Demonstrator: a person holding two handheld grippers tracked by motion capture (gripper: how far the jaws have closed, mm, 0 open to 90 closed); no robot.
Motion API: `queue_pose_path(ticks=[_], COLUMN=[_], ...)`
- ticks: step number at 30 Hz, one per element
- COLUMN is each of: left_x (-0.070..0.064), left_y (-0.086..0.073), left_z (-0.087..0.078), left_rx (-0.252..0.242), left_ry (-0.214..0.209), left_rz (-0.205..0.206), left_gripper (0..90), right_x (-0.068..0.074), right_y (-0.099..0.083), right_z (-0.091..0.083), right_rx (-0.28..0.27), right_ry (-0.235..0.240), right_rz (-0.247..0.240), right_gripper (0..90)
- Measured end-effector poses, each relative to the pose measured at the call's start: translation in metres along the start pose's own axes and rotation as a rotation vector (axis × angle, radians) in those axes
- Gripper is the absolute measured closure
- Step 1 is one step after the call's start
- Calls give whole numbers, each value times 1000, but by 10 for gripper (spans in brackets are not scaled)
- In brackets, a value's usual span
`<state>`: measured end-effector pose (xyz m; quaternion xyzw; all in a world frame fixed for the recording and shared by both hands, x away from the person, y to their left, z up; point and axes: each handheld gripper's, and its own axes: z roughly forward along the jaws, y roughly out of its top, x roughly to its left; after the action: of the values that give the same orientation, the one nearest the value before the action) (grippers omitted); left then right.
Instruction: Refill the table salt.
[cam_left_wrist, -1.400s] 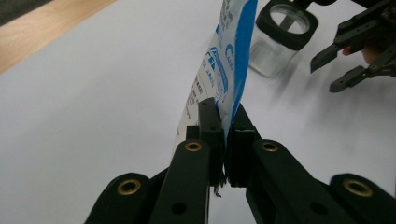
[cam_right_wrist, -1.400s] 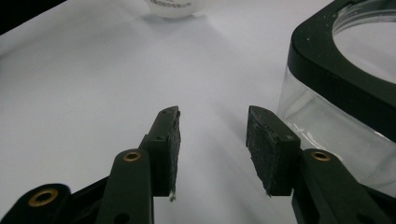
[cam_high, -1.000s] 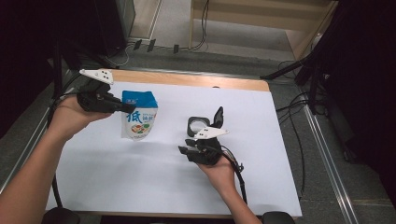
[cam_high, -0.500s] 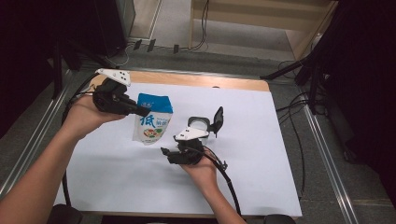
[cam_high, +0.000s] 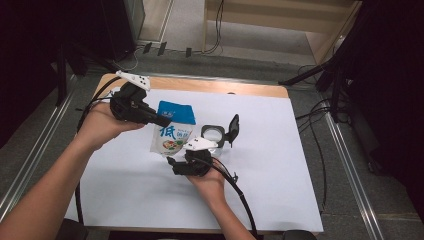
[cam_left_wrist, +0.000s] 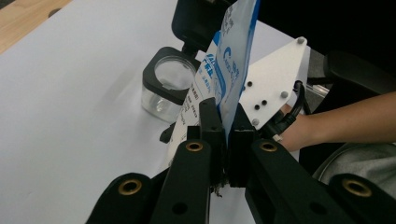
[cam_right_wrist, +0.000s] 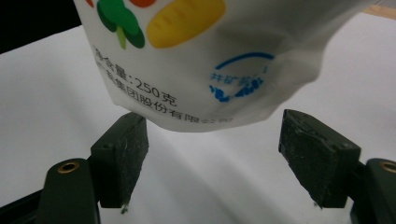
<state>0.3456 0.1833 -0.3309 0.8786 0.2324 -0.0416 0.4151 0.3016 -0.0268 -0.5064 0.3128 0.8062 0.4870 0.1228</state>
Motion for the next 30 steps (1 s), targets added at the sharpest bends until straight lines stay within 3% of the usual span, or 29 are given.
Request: queue_pose_path(ticks=[5, 7, 14, 16, 20, 22, 24, 25, 26, 30], left_x=[-4, -5, -8, -8, -4, -3, -4, -6, -8, -9], left_y=[2, 3, 3, 3, 3, 4, 6, 8, 9, 10], left_z=[0, -1, -9, -8, -5, -3, 0, 1, 2, 1], left_rx=[1, -2, -26, -26, -25, -24, -30, -28, -23, -30], left_ry=[1, -2, -25, -28, -8, 0, -31, -16, -1, -18], left_rz=[6, 3, -6, -20, -27, -35, -43, -36, -28, -37], left_gripper=[900, 900, 900, 900, 900, 900, 900, 900, 900, 900], right_x=[1, 6, 6, 9, 17, 18, 17, 16, 16, 13], right_y=[0, 0, -2, -2, -2, -2, -3, -4, -4, -6], right_z=[1, 0, 2, 0, -2, -2, -2, -3, -4, -6], right_rx=[-14, -35, -43, -69, -113, -113, -127, -136, -139, -149], right_ry=[-13, -41, -48, -50, -19, -17, 9, 9, 15, 2], right_rz=[1, -38, -32, -46, -92, -89, -73, -71, -74, -67], right_gripper=[253, 253, 262, 274, 365, 375, 439, 447, 447, 440])
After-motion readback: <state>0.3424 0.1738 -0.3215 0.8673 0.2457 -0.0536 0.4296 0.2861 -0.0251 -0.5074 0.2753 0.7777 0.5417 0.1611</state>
